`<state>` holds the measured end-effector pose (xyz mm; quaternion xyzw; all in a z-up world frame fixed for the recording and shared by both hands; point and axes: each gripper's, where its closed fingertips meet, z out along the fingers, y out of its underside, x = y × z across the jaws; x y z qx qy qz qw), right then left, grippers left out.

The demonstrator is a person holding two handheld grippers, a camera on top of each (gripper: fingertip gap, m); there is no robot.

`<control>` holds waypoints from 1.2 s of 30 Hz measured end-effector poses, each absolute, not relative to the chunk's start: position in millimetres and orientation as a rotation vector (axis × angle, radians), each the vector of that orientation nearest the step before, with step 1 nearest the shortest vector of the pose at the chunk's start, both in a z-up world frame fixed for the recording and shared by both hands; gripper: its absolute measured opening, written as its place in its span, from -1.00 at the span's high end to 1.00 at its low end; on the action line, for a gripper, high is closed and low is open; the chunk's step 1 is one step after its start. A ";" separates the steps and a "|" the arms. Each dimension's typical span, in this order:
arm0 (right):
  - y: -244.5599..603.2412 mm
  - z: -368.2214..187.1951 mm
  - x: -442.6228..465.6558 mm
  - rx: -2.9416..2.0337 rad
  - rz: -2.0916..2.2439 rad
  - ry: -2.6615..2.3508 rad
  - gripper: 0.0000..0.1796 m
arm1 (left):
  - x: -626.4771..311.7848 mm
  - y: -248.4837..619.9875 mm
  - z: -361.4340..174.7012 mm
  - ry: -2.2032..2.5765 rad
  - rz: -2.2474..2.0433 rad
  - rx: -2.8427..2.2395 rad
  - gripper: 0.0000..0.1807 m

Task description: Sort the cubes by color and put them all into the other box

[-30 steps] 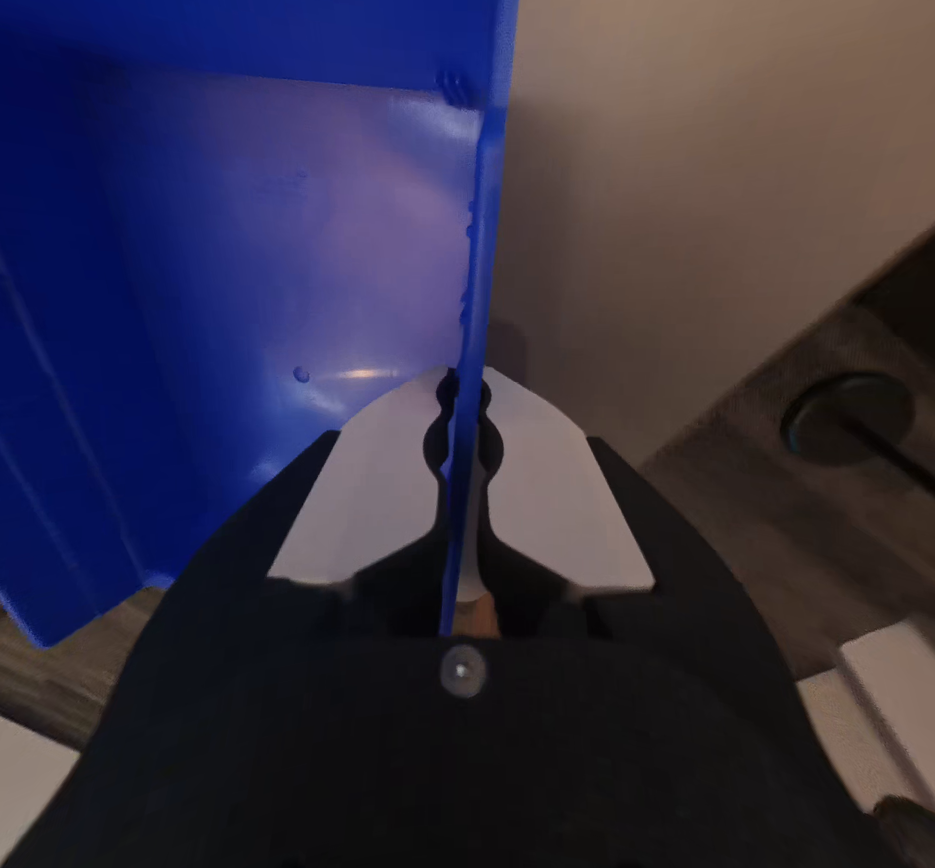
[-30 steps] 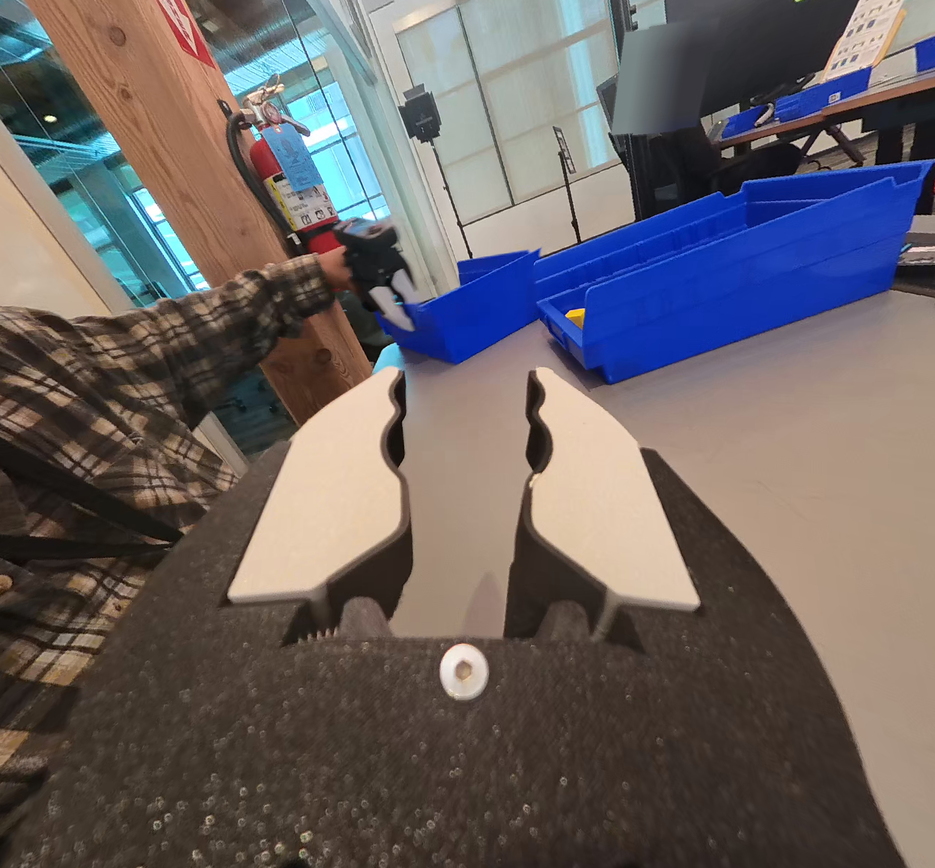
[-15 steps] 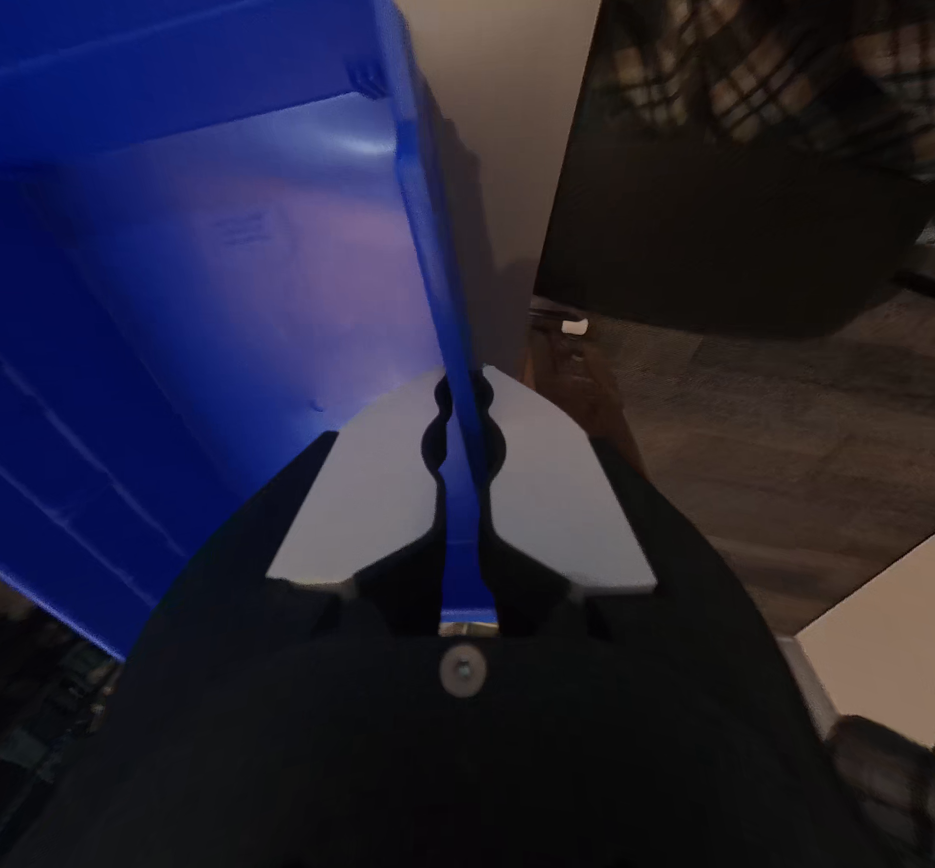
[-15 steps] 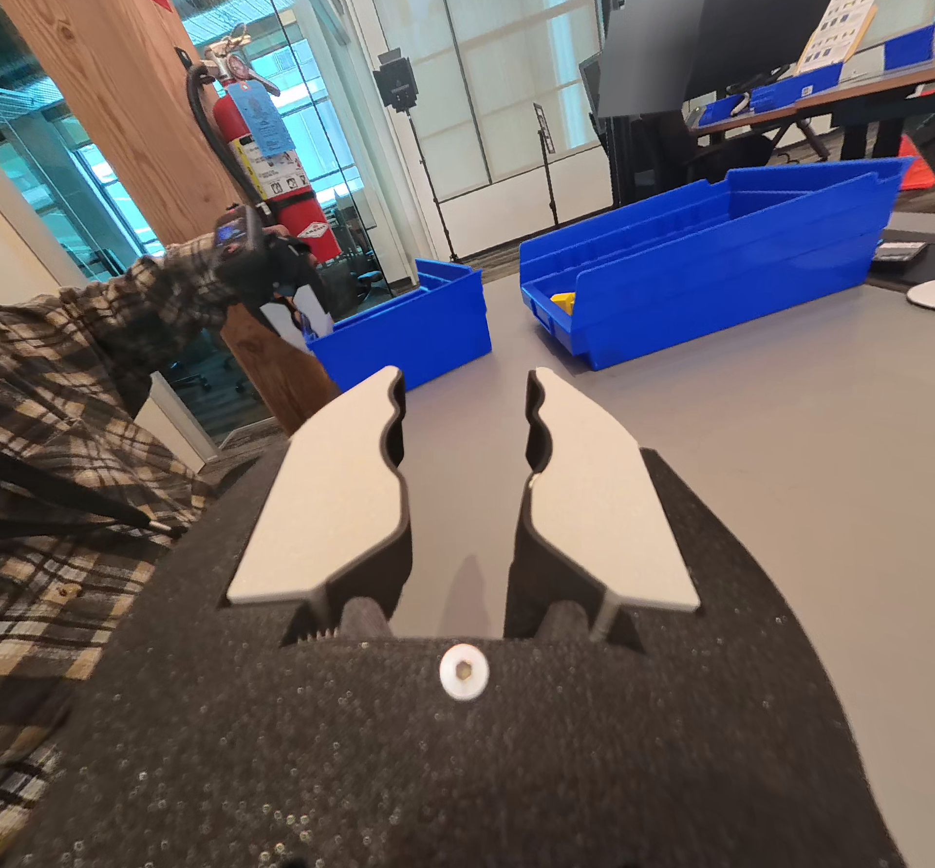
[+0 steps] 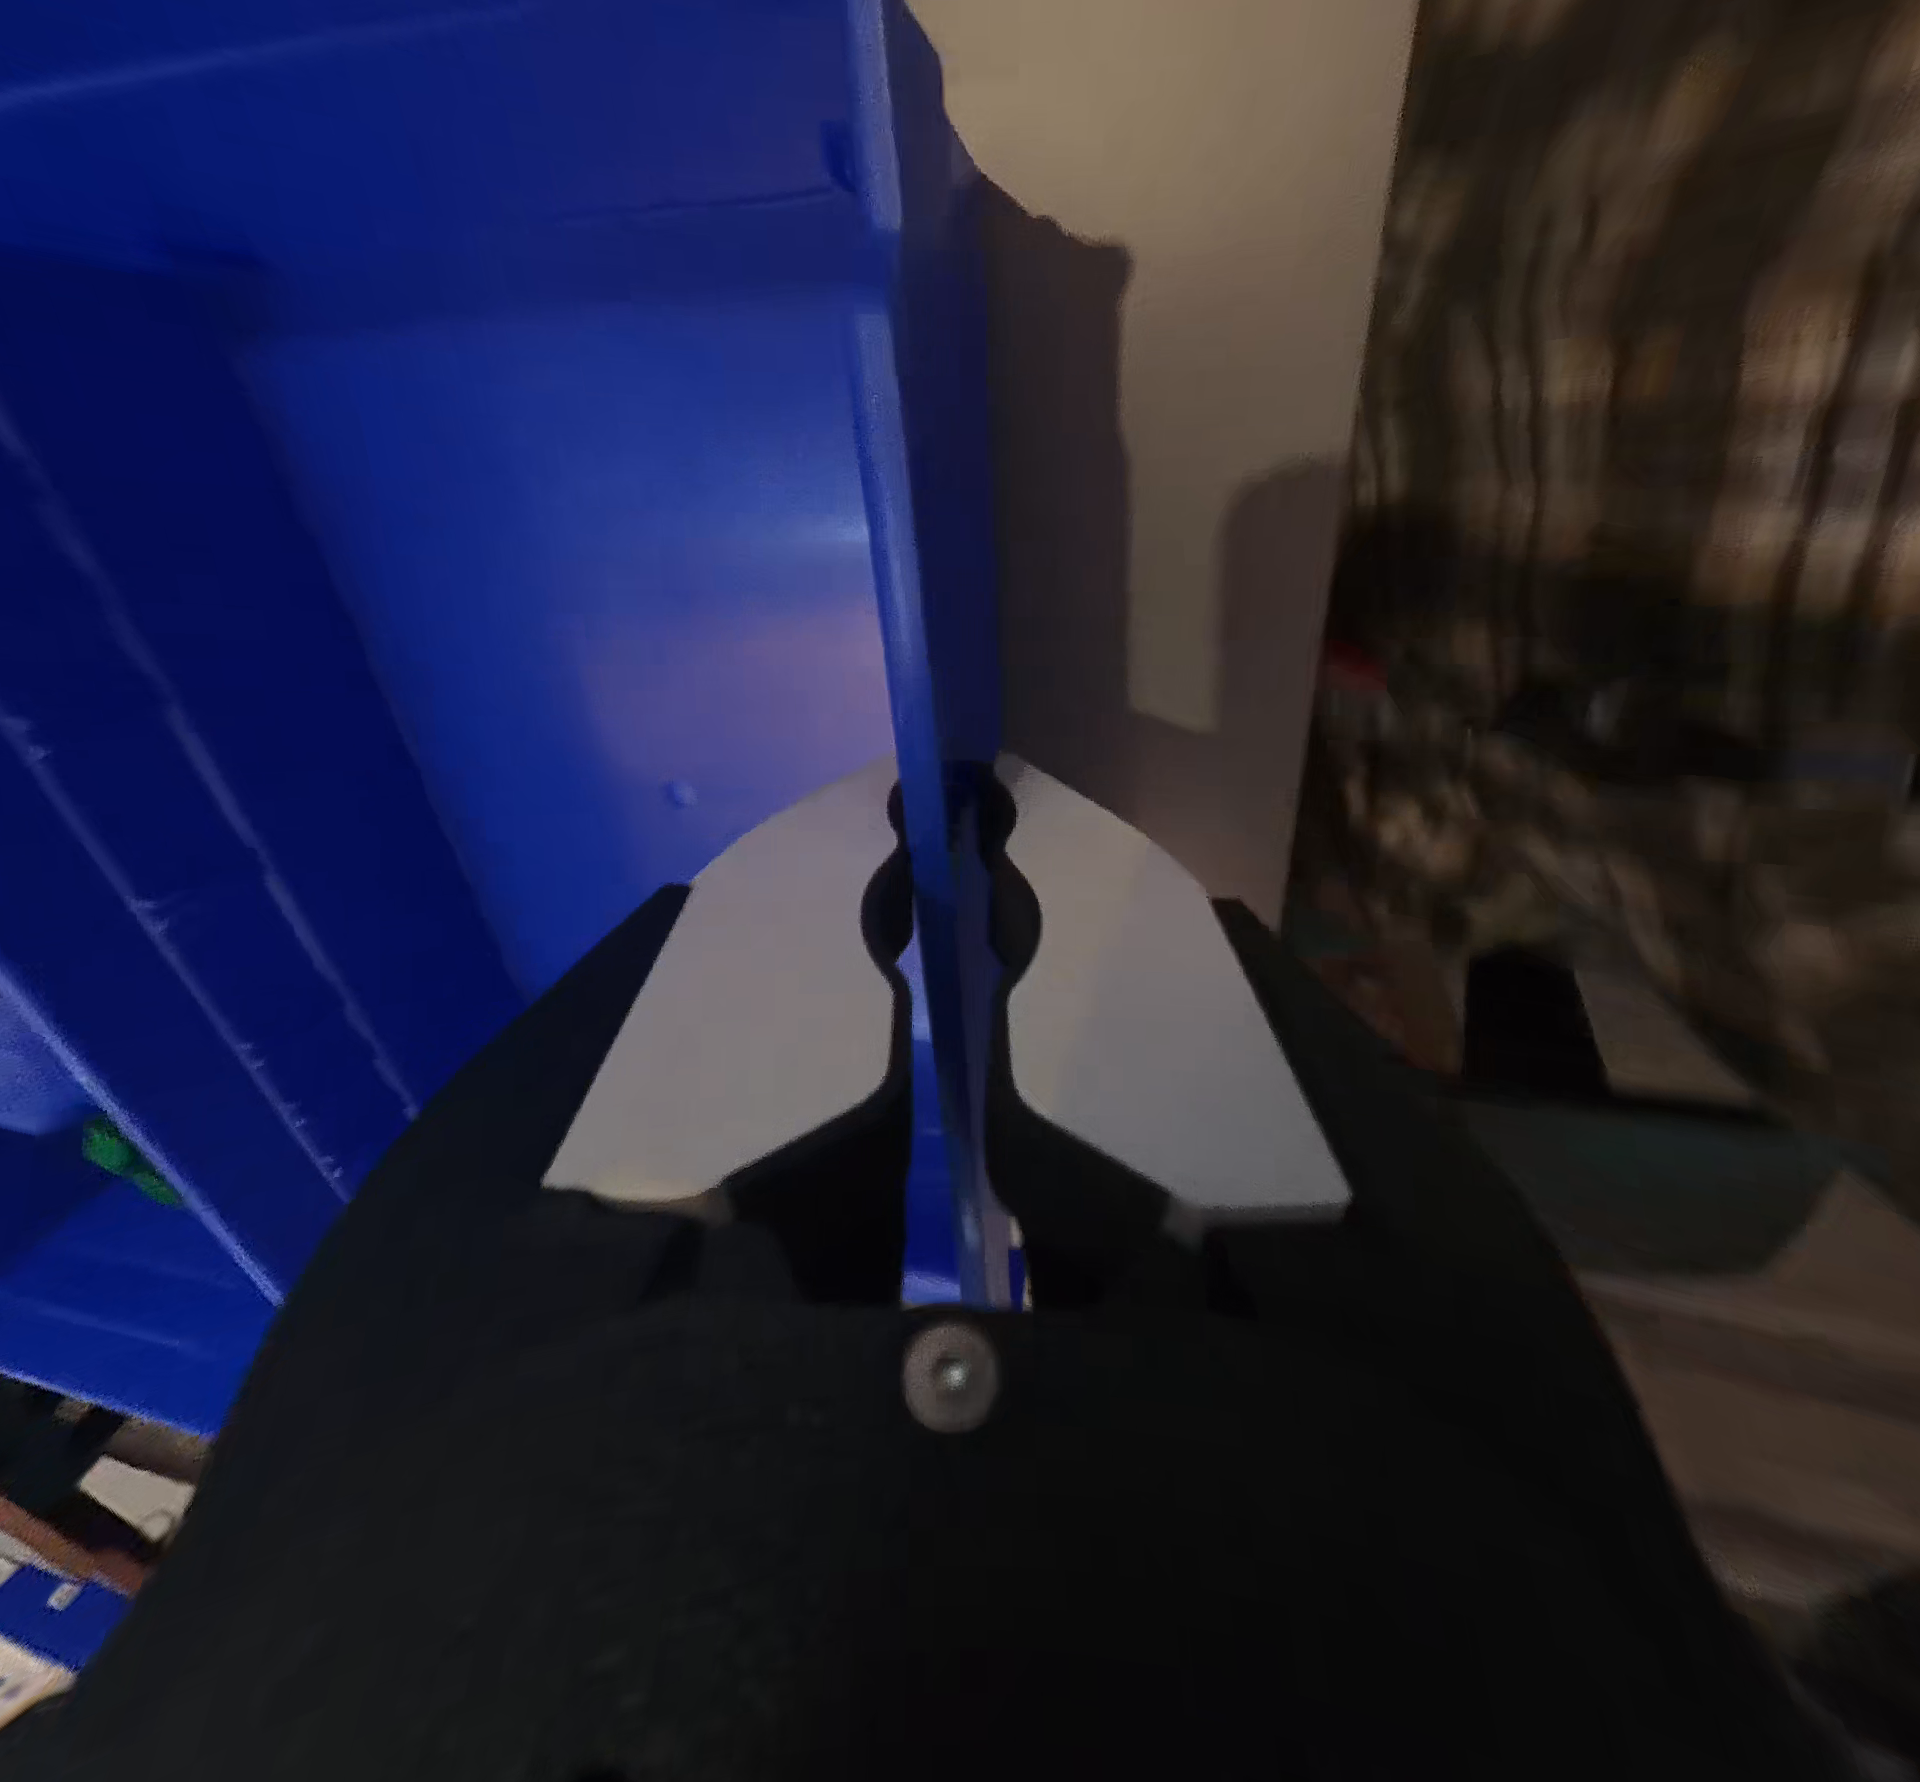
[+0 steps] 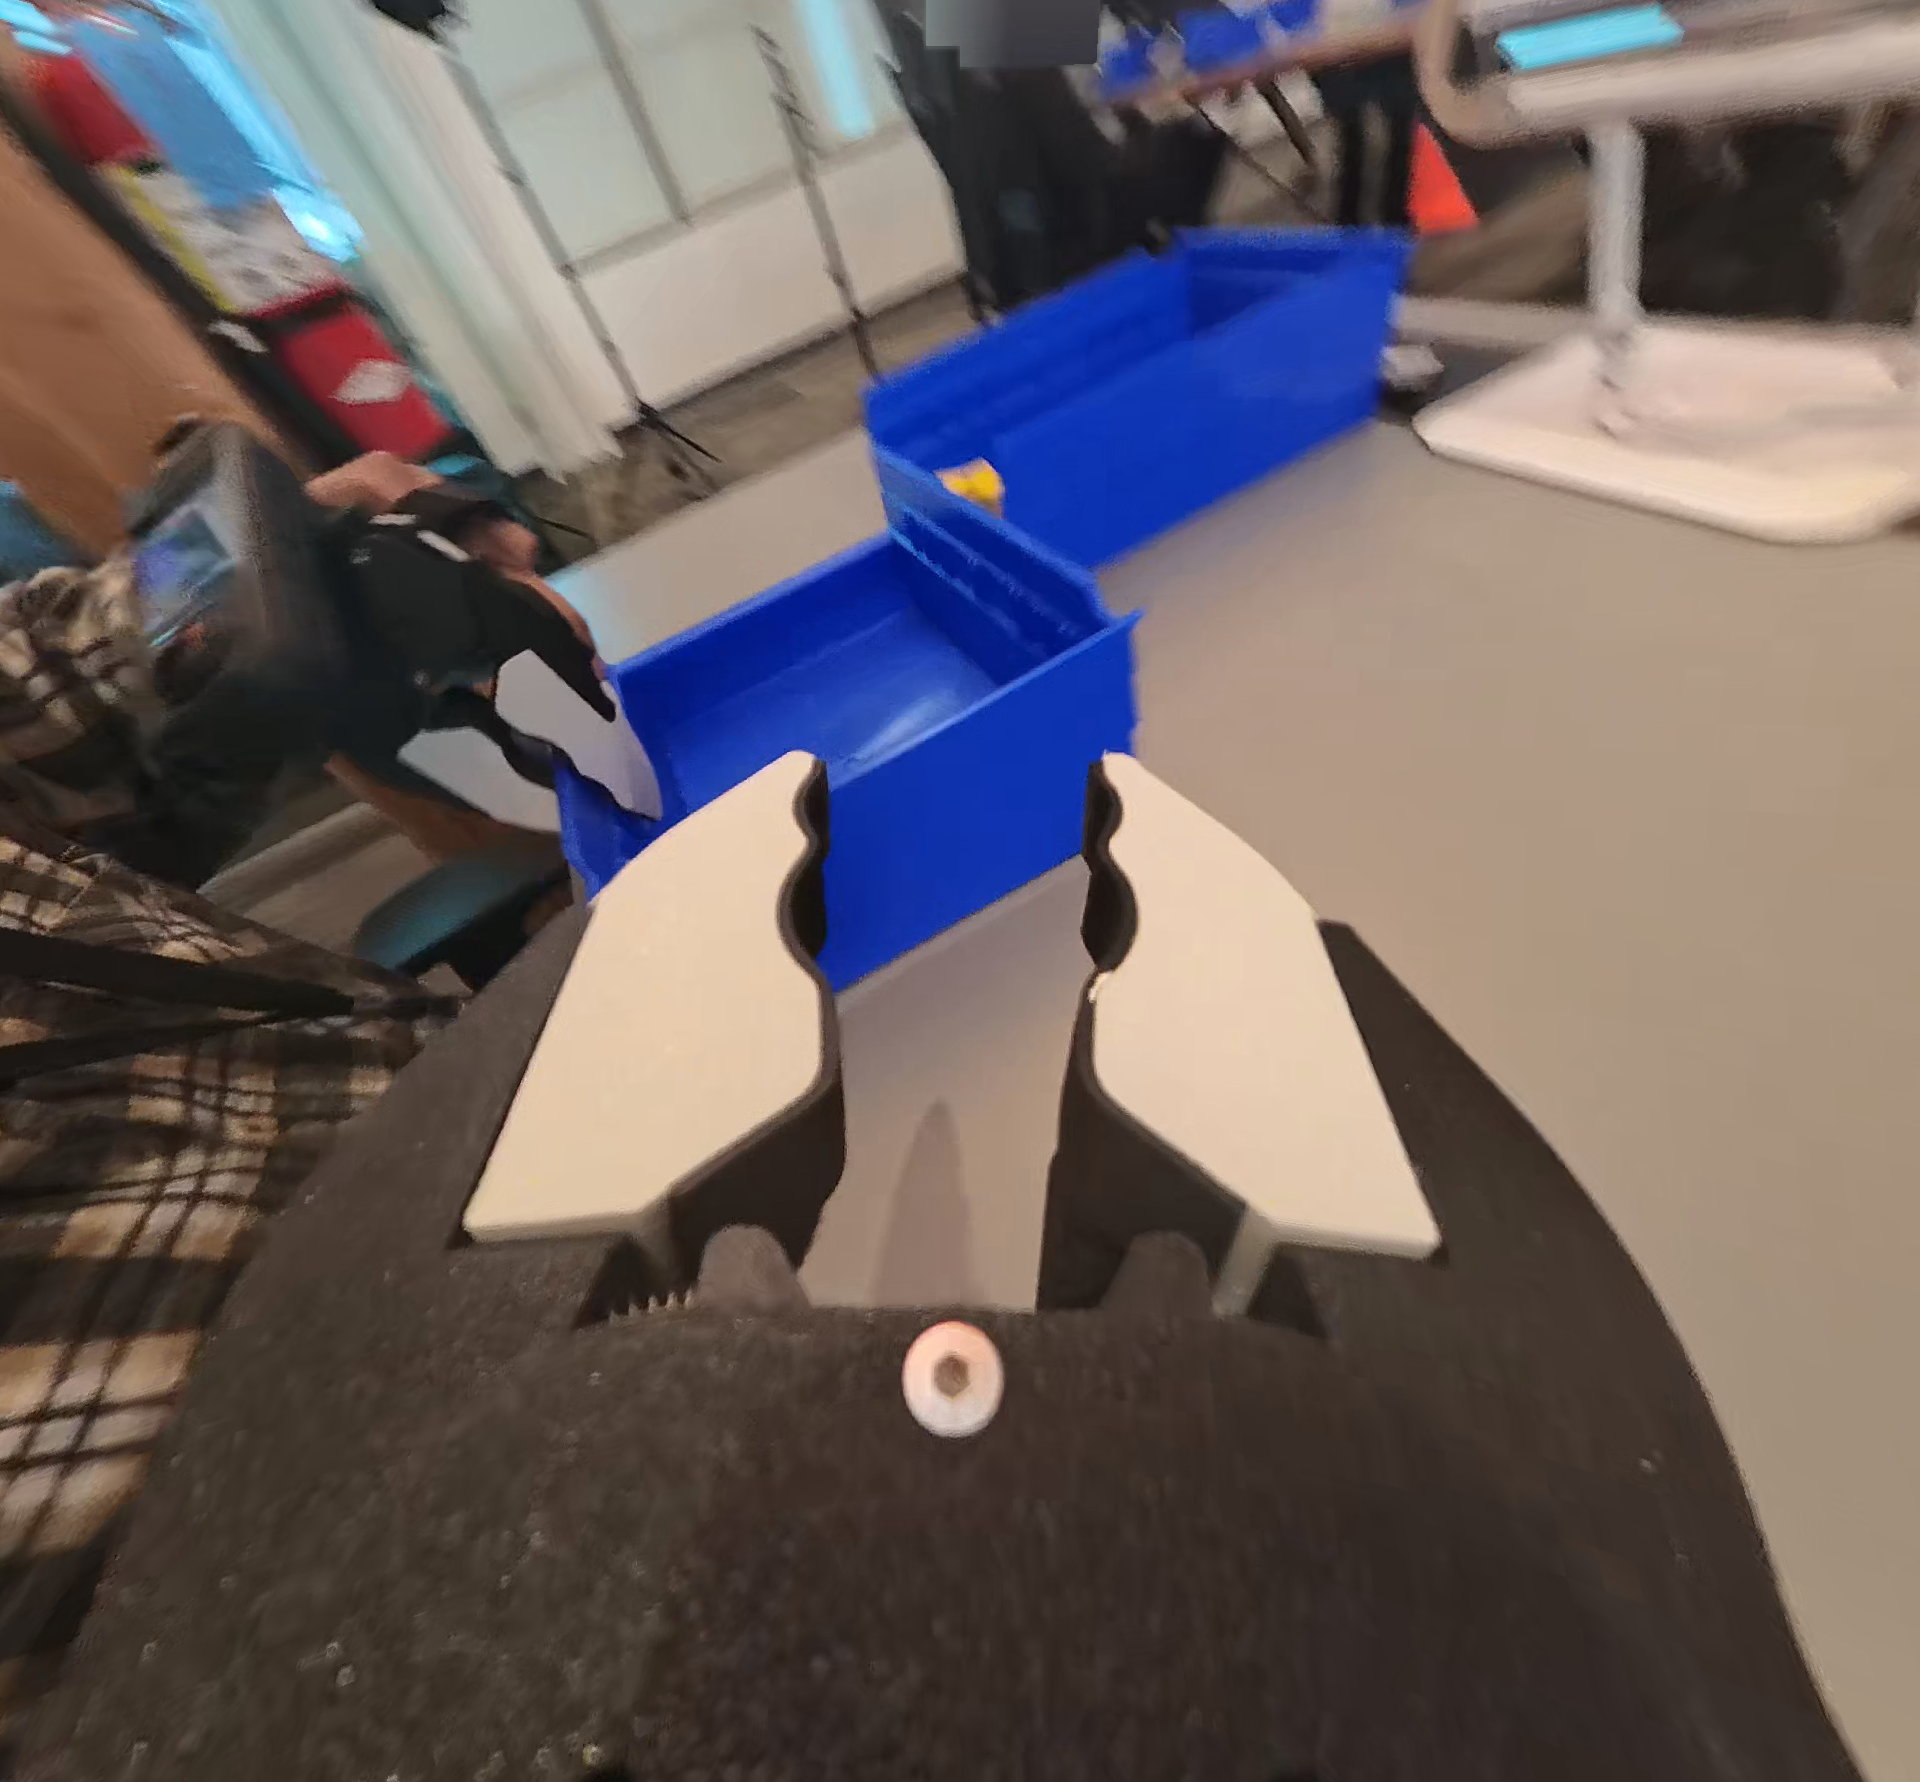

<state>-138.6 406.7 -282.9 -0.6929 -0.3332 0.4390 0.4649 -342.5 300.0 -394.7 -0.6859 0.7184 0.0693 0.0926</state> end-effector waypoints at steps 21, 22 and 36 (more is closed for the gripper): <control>423.1 -355.2 16.1 -2.867 0.182 -0.538 0.43 | -276.2 365.2 -263.2 1.014 -1.141 -1.823 0.35; 422.6 -360.2 19.5 -2.911 0.155 -0.526 0.43 | -291.8 368.1 -259.0 0.958 -1.195 -1.799 0.38; 481.2 -379.7 73.6 -3.144 -0.025 -0.787 0.93 | -374.8 401.7 -252.3 0.858 -1.062 -1.719 0.53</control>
